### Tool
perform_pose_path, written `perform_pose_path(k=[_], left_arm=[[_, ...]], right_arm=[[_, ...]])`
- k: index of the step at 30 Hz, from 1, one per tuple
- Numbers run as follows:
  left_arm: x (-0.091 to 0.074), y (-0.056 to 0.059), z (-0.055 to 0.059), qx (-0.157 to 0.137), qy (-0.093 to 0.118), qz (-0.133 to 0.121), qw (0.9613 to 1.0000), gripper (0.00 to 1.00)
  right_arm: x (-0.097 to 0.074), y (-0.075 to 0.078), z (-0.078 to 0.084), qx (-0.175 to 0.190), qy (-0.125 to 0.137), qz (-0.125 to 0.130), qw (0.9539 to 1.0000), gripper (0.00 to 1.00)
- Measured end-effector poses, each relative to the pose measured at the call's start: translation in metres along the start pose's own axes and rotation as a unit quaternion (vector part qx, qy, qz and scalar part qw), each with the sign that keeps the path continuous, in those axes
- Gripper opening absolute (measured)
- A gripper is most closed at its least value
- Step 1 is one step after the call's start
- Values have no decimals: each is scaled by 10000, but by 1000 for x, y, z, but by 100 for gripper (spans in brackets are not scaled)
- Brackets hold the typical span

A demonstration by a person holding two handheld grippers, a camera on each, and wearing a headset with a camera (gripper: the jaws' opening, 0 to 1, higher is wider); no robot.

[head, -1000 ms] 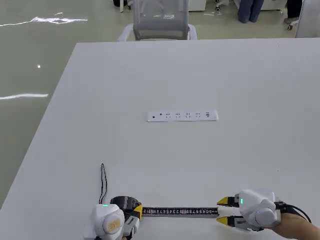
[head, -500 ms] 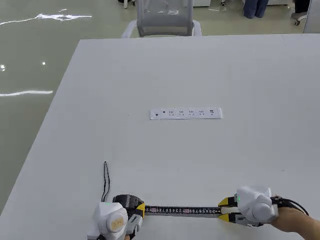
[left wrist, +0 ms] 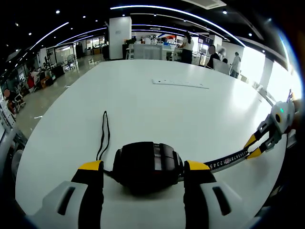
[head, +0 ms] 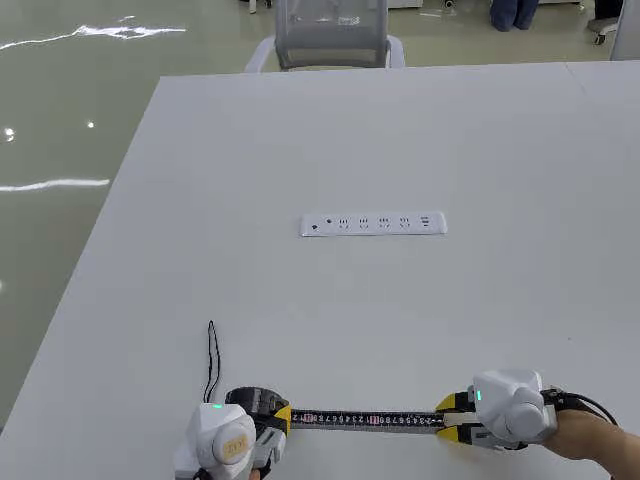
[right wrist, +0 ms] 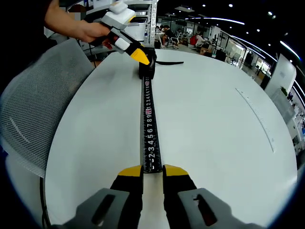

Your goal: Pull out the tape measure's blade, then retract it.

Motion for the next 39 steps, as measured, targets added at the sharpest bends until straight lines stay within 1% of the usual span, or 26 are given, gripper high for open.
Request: perform_pose_path(k=[7, 8, 11, 14, 17, 20, 24, 28, 30, 32, 34, 39], left_arm=[[2, 1, -1, -65, 13, -44, 10000, 65], [2, 1, -1, -64, 22, -54, 10000, 65], [5, 1, 1, -95, -26, -73, 9999, 65], [7, 1, 1, -130, -11, -128, 9998, 64], [8, 2, 1, -138, 10, -167, 9998, 63], [10, 4, 1, -108, 5, -234, 9997, 62], [12, 2, 3, -103, 4, -301, 9995, 62], [12, 3, 3, -31, -44, -378, 9993, 62], [12, 4, 3, 74, -89, -426, 9990, 62], [12, 3, 3, 109, -107, -457, 9988, 61], [12, 3, 3, 110, -111, -476, 9987, 61], [11, 2, 4, 97, -126, -430, 9990, 59]], right_arm=[[-1, 0, -2, -35, -27, -19, 10000, 13], [1, 0, 0, -31, -29, -18, 10000, 13], [0, 0, -1, -9, -36, -19, 10000, 13], [0, 1, 0, -12, -38, -16, 10000, 13], [1, 1, 0, -13, -39, -13, 10000, 13], [0, 0, -1, -11, -40, -9, 10000, 13], [0, 0, -1, -15, -27, -5, 10000, 13], [-1, 0, -1, -8, -20, 0, 10000, 13], [-1, 0, 0, -10, -20, 7, 10000, 13], [-1, 0, 0, -8, -22, 15, 10000, 13], [-1, 0, 0, -20, -26, 27, 10000, 13], [-2, -1, -1, -48, -43, 52, 10000, 13]])
Point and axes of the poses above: the centre of the closed fingertips' face, and the gripper's own axes: x roughly forward along the fingers, y roughly to its right, z roughly out of its underside, the point moved 1 cm from there along -x, roughly backward along the fingers, and after that the axes turned 12 degrees about z, right-handed, at the moved point
